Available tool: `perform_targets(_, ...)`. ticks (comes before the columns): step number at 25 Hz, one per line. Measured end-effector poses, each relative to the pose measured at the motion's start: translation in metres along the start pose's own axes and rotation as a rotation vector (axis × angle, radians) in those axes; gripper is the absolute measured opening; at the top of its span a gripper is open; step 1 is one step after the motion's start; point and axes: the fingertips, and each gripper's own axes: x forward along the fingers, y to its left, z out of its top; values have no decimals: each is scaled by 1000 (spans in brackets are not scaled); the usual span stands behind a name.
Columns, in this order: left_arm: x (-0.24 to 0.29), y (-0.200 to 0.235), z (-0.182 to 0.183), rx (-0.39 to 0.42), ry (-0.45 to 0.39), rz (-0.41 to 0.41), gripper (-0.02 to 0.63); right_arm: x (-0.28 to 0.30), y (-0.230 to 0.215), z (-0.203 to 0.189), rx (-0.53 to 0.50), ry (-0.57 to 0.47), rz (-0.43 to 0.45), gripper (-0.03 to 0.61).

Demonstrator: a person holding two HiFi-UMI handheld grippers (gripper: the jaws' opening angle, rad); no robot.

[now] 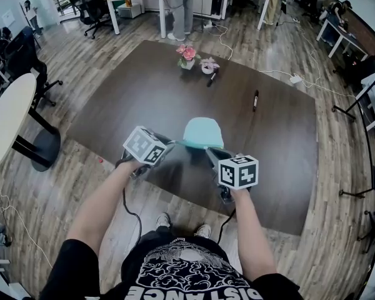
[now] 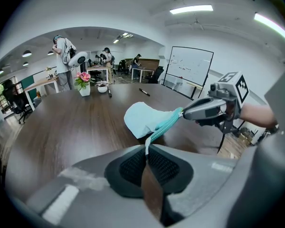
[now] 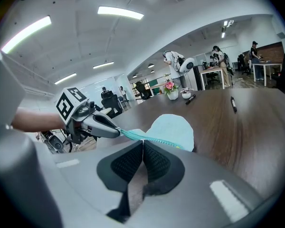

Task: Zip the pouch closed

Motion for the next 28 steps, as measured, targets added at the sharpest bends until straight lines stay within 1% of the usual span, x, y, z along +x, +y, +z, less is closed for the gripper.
perform_targets(3,1,0,-2,-7,2,4,21,0,0,-2,-1,3,-2,6)
perform_targets(6,-1,1,-1,4,7,23,21,0,-2,-3,3,2,-6,6)
perform_targets(11,-1,6,-3,-8,12,46,21,-2,-5,-3,13,-3,-9,6)
perform_targets(28,-1,9,-4,-8,20,70,21,-3,-8,-6,18,0,-17,6)
